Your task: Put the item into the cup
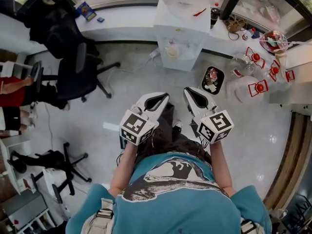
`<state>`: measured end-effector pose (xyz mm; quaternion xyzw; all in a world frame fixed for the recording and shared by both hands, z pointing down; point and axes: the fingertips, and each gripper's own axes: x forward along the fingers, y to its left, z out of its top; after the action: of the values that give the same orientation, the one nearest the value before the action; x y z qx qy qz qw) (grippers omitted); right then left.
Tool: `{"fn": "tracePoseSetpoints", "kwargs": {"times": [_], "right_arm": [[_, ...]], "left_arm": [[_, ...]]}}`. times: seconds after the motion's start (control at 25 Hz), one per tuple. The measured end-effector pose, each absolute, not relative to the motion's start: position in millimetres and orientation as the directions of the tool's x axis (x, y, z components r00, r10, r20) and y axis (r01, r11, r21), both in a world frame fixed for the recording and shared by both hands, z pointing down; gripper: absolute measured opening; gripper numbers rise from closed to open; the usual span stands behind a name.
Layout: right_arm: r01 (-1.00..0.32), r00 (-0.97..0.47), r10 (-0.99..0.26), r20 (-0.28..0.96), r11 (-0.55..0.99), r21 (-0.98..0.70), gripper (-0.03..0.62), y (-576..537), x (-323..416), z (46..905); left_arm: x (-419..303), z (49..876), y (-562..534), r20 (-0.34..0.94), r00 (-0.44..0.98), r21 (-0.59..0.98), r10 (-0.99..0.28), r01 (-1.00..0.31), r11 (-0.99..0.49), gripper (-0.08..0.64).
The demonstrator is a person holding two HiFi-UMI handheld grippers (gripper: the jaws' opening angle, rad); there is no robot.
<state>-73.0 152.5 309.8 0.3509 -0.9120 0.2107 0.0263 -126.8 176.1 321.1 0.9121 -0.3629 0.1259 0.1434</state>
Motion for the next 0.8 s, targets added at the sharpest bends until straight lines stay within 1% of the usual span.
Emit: {"fn": "tracePoseSetpoints", "kwargs": {"times": [0.48,0.8], "right_arm": [[-0.628,-0.77,-0.62,0.152,0.692,-0.355,-0.006,231.0,-72.4,305.6],[-0.623,-0.775,-0.615,0.149,0.702,-0.344,0.0,252.6,-74.3,300.4]], "left_arm": [[-118.1,305.7,250.2,0.305,0.702,0.111,-0.643,-0.697,-0.709,0.014],[-115.2,300.9,274.9,0.293,0.713,0.092,-0.637,-0.684,-0.724,0.014]]}}
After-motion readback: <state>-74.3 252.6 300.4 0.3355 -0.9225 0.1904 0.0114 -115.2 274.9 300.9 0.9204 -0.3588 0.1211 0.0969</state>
